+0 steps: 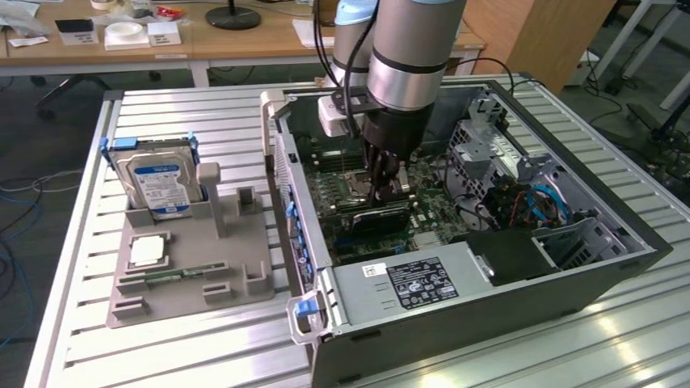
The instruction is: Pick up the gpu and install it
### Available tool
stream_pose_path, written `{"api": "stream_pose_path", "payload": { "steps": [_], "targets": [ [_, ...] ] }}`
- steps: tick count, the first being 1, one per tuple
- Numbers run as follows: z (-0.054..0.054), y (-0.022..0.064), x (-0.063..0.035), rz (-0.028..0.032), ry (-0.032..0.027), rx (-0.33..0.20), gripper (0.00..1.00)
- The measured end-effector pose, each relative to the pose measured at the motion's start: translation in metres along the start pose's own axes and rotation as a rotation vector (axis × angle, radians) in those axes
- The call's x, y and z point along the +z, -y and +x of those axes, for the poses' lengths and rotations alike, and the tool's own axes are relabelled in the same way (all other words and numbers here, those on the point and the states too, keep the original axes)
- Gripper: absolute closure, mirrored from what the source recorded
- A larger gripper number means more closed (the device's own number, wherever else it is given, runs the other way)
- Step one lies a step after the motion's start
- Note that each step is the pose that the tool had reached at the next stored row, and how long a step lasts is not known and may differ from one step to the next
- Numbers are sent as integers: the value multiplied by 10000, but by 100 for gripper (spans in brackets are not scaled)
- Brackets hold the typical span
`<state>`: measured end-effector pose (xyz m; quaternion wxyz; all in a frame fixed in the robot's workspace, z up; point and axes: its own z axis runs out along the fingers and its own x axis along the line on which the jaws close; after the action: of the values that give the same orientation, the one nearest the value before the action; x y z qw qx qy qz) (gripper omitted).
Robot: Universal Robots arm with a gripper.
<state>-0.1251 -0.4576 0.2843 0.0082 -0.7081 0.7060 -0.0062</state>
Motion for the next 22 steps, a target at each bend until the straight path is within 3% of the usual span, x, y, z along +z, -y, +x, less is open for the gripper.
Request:
{"api": "stream_pose_path", "payload": {
  "steps": [22],
  "targets": [
    [-91,-1,34,0,0,-1,89]
  ]
}}
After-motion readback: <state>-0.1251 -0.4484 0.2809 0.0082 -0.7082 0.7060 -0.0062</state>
